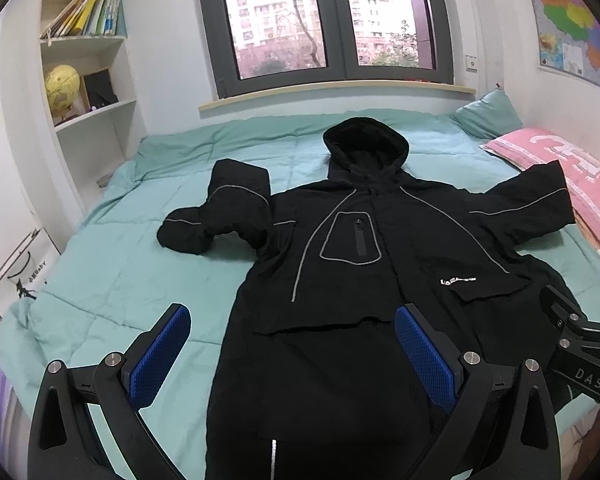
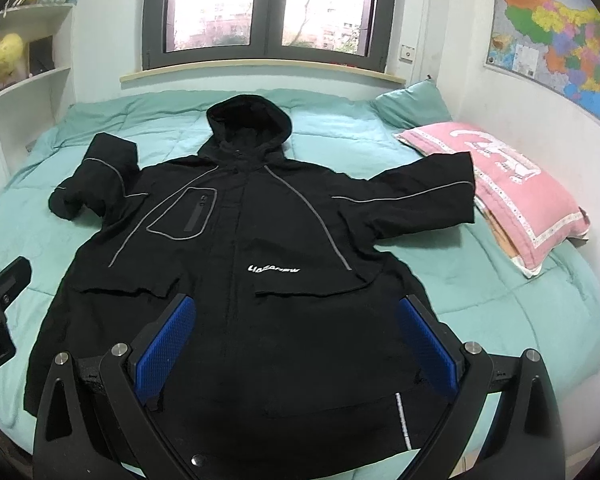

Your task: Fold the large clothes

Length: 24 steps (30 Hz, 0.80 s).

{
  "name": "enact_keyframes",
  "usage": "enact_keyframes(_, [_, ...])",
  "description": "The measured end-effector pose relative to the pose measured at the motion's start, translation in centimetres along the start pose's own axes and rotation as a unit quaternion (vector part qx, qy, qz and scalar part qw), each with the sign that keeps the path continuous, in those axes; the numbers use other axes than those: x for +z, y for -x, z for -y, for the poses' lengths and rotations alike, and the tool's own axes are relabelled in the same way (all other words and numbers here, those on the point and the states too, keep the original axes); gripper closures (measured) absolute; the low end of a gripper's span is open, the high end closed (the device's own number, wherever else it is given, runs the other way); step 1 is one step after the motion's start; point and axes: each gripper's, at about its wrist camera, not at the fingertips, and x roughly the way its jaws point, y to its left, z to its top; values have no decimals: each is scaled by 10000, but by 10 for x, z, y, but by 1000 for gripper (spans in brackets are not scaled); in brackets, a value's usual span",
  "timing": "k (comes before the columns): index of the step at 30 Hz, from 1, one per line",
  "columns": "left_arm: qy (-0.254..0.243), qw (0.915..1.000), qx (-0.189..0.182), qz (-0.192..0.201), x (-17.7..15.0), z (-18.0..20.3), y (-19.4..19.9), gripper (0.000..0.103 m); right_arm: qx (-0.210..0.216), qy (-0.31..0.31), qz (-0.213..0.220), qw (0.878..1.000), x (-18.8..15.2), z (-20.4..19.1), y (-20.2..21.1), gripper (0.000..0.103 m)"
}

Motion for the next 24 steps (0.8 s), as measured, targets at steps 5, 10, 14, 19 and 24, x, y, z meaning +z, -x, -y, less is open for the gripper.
enact_keyframes(5, [-18,10000,3,-34,0,1,-2,1,53,-22,-58,10000,0,0,-3,2])
enact_keyframes(10, [-14,10000,-35,-75,-1,2,-4,1,83,-4,-80,9999,-1,-1,-4,2])
enact_keyframes(14, [-18,9999,-60,-108,-1,2,-6,1,116,5,-83,9999,0,-2,-5,2])
enact_keyframes(19, [51,9996,-213,-198,-2,-1,-9,1,87,51,-86,9999,0,-6,-6,2])
enact_keyframes(24, [339,9969,-623,-327,-2,-11,-11,1,122,67,-91,9999,-1,-7,-5,2])
